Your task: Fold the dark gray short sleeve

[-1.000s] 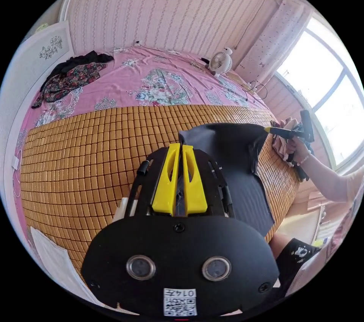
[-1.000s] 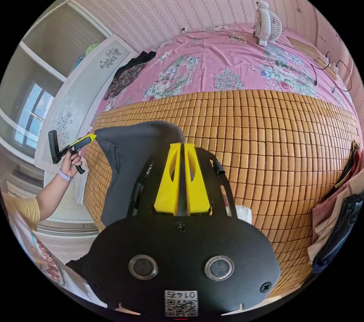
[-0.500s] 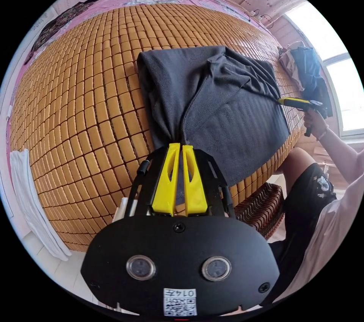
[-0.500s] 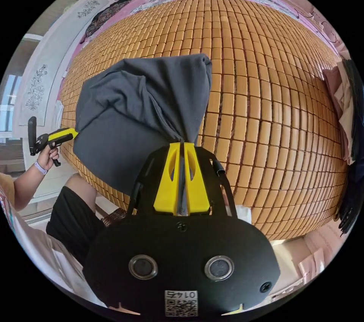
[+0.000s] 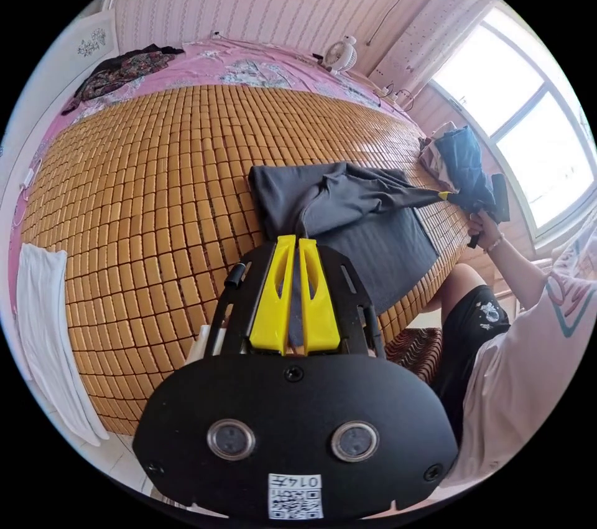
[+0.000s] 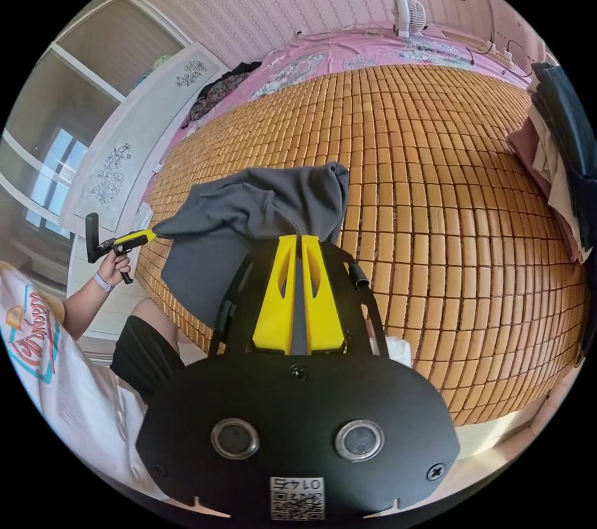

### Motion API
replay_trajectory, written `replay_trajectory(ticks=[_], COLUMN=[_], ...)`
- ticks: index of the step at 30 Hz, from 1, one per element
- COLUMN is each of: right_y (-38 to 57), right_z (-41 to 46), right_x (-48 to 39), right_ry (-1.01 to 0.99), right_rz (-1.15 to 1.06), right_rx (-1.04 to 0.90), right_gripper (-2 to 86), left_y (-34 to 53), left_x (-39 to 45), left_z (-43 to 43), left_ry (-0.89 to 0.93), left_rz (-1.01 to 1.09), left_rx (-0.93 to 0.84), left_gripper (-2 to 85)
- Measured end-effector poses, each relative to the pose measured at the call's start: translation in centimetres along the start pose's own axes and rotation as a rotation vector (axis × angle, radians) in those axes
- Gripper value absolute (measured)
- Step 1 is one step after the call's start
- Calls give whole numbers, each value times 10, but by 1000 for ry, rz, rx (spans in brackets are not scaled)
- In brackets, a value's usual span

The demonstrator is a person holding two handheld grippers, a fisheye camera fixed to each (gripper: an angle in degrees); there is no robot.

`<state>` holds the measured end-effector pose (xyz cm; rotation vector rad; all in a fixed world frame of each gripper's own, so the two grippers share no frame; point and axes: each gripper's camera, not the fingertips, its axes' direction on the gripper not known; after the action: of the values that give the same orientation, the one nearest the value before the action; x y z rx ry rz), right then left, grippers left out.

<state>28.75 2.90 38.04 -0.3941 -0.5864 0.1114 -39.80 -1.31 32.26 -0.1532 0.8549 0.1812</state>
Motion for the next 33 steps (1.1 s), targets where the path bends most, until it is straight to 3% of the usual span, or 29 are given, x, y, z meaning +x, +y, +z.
replay_trajectory(ticks=[3,7,9,16,20,23,27,33], right_y=[18,48,65,83,99,103,93,58], right_z=[-1,38,58,50,54,53,42,73], right_x=[-5,3,6,13,24,29,20,-29], right_ry=[5,61,125,168,122,87,151,8], right_rz=[-42,-38,-43,-49,-27,-9,-67,-220], right_rx=[-11,-165,-246,-238,-281,-285,-257,-218], right_gripper=[-4,-4,-4,-3,-1,5,11,35], left_y=[24,62,69,94,111,121,119,84], left_x=[-6,0,2,-2,-3,-2,20,94], left_z=[13,52,50,33,31,16,-9,29], left_ry=[89,-7,-14,-42,33,-40,-156,-17], left_rz=[-19,-44,-53,-92,-133,-150,-57,144], left_rx=[-92,-267,-245,-301,-288,-241,-175,-113], left_gripper=[-10,-10,-10,-8,2,32,39,44])
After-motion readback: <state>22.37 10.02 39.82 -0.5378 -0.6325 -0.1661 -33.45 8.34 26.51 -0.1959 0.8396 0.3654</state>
